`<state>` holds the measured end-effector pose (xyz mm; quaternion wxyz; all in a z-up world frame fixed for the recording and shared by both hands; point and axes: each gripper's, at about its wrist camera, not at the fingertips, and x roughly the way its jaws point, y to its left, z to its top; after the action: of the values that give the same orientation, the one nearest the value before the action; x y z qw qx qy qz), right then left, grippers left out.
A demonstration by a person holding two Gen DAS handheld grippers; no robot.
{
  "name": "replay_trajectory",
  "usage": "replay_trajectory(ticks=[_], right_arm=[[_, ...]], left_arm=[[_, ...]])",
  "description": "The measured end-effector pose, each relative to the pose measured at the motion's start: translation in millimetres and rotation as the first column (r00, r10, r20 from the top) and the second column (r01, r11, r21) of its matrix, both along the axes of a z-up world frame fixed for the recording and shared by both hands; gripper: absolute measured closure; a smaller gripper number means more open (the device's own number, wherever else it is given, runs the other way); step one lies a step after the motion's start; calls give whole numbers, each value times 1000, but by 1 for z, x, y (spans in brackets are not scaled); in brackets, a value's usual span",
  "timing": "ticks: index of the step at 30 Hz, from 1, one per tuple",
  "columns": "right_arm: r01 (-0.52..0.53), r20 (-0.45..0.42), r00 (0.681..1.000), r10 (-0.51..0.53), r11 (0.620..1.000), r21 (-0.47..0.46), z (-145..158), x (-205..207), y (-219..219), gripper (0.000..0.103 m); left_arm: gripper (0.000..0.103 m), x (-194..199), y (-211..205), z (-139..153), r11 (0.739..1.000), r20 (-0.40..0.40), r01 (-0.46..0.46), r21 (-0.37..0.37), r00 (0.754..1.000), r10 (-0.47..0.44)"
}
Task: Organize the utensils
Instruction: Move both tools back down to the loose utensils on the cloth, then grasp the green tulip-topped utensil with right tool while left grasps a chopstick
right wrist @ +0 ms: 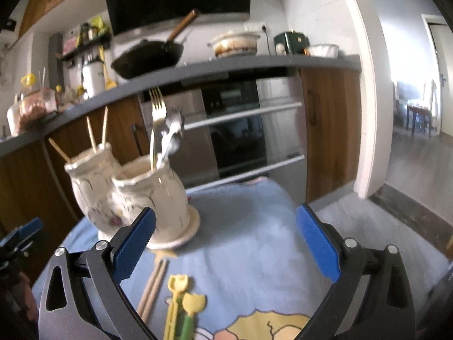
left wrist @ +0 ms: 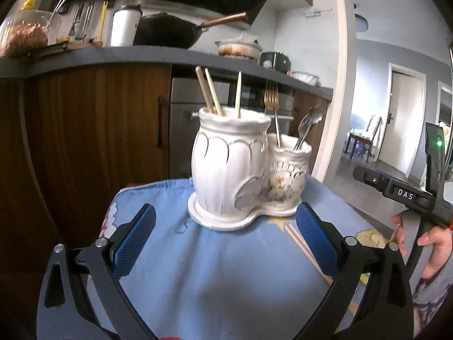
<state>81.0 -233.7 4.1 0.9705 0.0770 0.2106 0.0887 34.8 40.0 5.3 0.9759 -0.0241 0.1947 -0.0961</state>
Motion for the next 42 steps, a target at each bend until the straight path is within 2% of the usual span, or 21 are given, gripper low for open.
replay_trajectory(ticks=[8, 16, 20, 28, 31, 38, 40, 42], right_arm=[[-56, -152, 987, 46, 996, -64, -18, 8, 10, 5], [-125, -262, 962, 78, 978, -167, -37, -16, 24, 7], [-170, -318, 941, 116, 974, -149, -43, -28, 26, 9], [-192, -375, 919, 125, 971, -146, -48, -35, 37, 57], [-199, -387, 914, 120, 965, -171, -48, -34, 43, 67], [-236, -421, 898, 130, 949, -210, -52, -23, 55, 74], [-242, -424, 894, 146, 953, -182, -52, -20, 52, 87], [-249, -420, 894, 159, 953, -169, -53, -20, 50, 90]], left_arm=[[5, 9, -8, -14, 999, -98, 13, 31, 995, -9], [5, 13, -22, -25, 996, -150, 57, 70, 988, -46], [5, 15, -28, -27, 993, -168, 70, 98, 984, -53], [5, 10, -36, -29, 989, -171, 90, 119, 983, -68], [5, 8, -37, -29, 989, -171, 91, 118, 983, -70], [5, 6, -40, -29, 985, -159, 94, 141, 985, -71], [5, 3, -44, -29, 983, -154, 97, 158, 985, -73], [5, 2, -48, -28, 979, -155, 106, 172, 985, -79]])
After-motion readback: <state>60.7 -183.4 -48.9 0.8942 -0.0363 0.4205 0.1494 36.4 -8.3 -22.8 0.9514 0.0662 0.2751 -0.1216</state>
